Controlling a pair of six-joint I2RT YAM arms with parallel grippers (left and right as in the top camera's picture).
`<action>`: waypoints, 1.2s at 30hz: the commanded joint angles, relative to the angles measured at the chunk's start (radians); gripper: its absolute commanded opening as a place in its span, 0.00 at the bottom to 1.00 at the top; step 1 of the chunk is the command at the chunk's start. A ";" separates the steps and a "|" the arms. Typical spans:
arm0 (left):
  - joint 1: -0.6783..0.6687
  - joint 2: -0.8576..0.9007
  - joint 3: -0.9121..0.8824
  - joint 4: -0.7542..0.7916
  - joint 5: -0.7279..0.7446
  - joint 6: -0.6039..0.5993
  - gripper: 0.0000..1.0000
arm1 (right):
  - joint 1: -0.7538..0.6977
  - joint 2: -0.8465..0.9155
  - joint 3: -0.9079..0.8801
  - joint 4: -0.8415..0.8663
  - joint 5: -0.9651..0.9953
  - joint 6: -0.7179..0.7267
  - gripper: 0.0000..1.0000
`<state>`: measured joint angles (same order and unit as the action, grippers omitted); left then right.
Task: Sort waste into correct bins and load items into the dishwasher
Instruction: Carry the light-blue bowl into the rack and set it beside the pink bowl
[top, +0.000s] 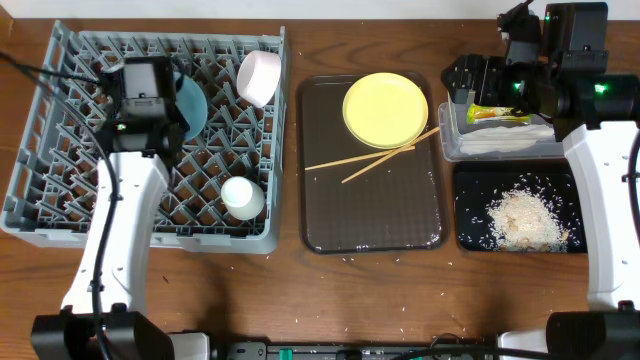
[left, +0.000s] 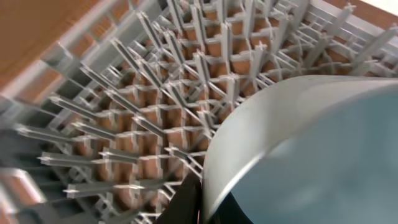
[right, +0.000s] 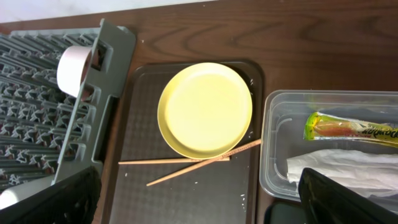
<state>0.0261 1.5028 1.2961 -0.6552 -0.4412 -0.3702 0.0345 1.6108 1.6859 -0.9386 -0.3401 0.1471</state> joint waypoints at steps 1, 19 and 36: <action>-0.124 0.006 -0.003 -0.002 -0.336 0.045 0.08 | -0.007 -0.009 0.002 0.000 0.000 -0.014 0.99; -0.449 0.320 -0.003 0.025 -0.943 0.049 0.07 | -0.007 -0.009 0.002 0.000 0.000 -0.014 0.99; -0.517 0.399 -0.003 0.027 -1.007 0.068 0.07 | -0.007 -0.009 0.002 0.000 0.000 -0.014 0.99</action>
<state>-0.4622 1.8946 1.2961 -0.6250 -1.4178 -0.3088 0.0345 1.6108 1.6859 -0.9386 -0.3401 0.1471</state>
